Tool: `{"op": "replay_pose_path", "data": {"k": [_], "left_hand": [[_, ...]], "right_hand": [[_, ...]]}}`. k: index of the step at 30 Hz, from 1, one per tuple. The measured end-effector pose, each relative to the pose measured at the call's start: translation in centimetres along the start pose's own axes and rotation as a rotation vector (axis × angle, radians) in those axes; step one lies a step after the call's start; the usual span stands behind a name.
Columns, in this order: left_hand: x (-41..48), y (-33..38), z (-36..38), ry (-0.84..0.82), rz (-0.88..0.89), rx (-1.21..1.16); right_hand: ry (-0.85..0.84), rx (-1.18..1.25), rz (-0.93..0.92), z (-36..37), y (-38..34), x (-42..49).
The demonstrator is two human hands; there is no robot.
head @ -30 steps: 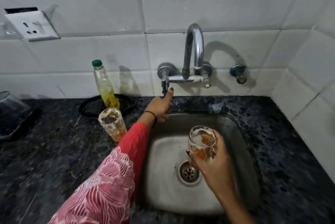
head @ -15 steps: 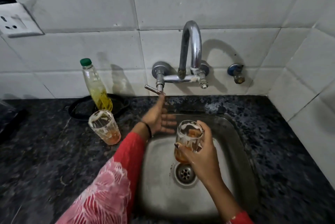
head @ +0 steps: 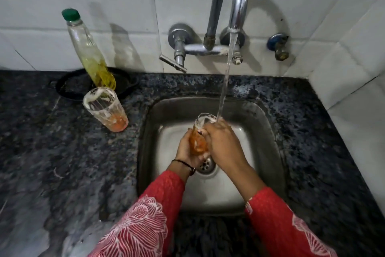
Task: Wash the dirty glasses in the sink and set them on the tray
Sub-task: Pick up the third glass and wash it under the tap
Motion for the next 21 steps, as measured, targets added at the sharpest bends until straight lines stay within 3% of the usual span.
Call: {"op": "replay_pose_path", "data": {"k": [3, 7, 9, 12, 14, 16, 18, 21], "left_hand": [[0.6, 0.7, -0.6, -0.004, 0.109, -0.042], [1.7, 0.9, -1.2, 0.021, 0.130, 0.191], [2.4, 1.0, -1.3, -0.002, 0.065, 0.314], [3.1, 1.6, -2.0, 0.022, -0.110, 0.409], [3.7, 1.6, -2.4, 0.012, -0.157, 0.441], [3.8, 1.3, -1.8, -0.028, -0.125, 0.373], [4.3, 0.7, -1.1, -0.040, -0.020, 0.215], [4.8, 0.2, -0.6, 0.007, 0.093, 0.049]], "right_hand": [[0.123, 0.027, 0.048, -1.1, -0.5, 0.5], [0.129, 0.430, 0.357, -0.4, 0.5, 1.0], [-0.005, 0.300, 0.246, 0.6, 0.5, 0.7], [-0.309, -0.178, -0.085, 1.1, 1.1, -0.3], [-0.337, -0.305, -0.247, 0.6, 2.0, -0.4], [-0.273, -0.299, -0.284, 0.6, 2.3, 0.1], [-0.108, -0.089, -0.086, 0.8, 2.7, 0.7], [0.220, 0.897, 0.449, 2.2, 3.7, 0.9]]}}
Point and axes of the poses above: each hand's wrist, its own x-axis towards the middle knuckle, its own z-axis out of the palm, y = z × x, the point moved 4 cm from there along x, towards the middle knuckle, and after that the axes turned 14 degrees about x, right-handed, at the moved point
